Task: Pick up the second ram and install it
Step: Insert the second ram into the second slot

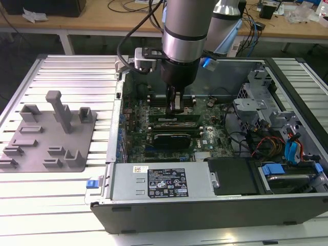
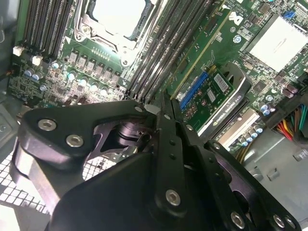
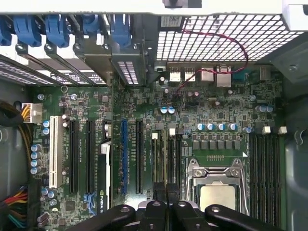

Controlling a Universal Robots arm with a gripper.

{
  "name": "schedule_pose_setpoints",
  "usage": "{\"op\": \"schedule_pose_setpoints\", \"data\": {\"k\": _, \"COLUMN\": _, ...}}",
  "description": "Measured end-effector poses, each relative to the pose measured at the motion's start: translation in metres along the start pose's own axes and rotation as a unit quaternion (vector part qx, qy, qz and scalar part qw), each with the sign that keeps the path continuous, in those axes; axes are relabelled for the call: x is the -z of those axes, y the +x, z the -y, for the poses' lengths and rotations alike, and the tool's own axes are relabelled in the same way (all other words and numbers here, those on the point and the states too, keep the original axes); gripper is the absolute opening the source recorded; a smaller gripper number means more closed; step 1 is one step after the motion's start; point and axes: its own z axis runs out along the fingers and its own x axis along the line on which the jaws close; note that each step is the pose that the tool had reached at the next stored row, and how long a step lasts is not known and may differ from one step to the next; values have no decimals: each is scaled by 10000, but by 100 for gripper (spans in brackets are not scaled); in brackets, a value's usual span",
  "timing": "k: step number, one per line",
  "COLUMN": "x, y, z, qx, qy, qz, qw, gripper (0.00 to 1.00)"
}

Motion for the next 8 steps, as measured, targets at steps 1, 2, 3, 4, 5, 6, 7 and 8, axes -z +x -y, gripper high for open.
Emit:
{"op": "schedule_pose_setpoints", "data": {"k": 1, "x": -9, "y": 0, "z": 0, "qx": 0, "qy": -1, "qz": -1, "qw": 10000, "gripper": 9}}
{"op": "schedule_pose_setpoints", "data": {"k": 2, "x": -15, "y": 0, "z": 1, "qx": 0, "qy": 0, "qz": 0, "qw": 10000, "gripper": 9}}
{"op": "schedule_pose_setpoints", "data": {"k": 3, "x": -24, "y": 0, "z": 1, "qx": 0, "qy": 0, "qz": 0, "qw": 10000, "gripper": 9}}
{"op": "schedule_pose_setpoints", "data": {"k": 4, "x": -42, "y": 0, "z": 2, "qx": 0, "qy": 0, "qz": 0, "qw": 10000, "gripper": 9}}
{"op": "schedule_pose_setpoints", "data": {"k": 5, "x": -56, "y": 0, "z": 3, "qx": 0, "qy": 0, "qz": 0, "qw": 10000, "gripper": 9}}
{"op": "schedule_pose_setpoints", "data": {"k": 6, "x": -67, "y": 1, "z": 5, "qx": 0, "qy": 0, "qz": -1, "qw": 10000, "gripper": 9}}
{"op": "schedule_pose_setpoints", "data": {"k": 7, "x": -80, "y": 1, "z": 19, "qx": 1, "qy": 0, "qz": 0, "qw": 10000, "gripper": 9}}
{"op": "schedule_pose_setpoints", "data": {"k": 8, "x": -90, "y": 0, "z": 68, "qx": 0, "qy": 0, "qz": -1, "qw": 10000, "gripper": 9}}
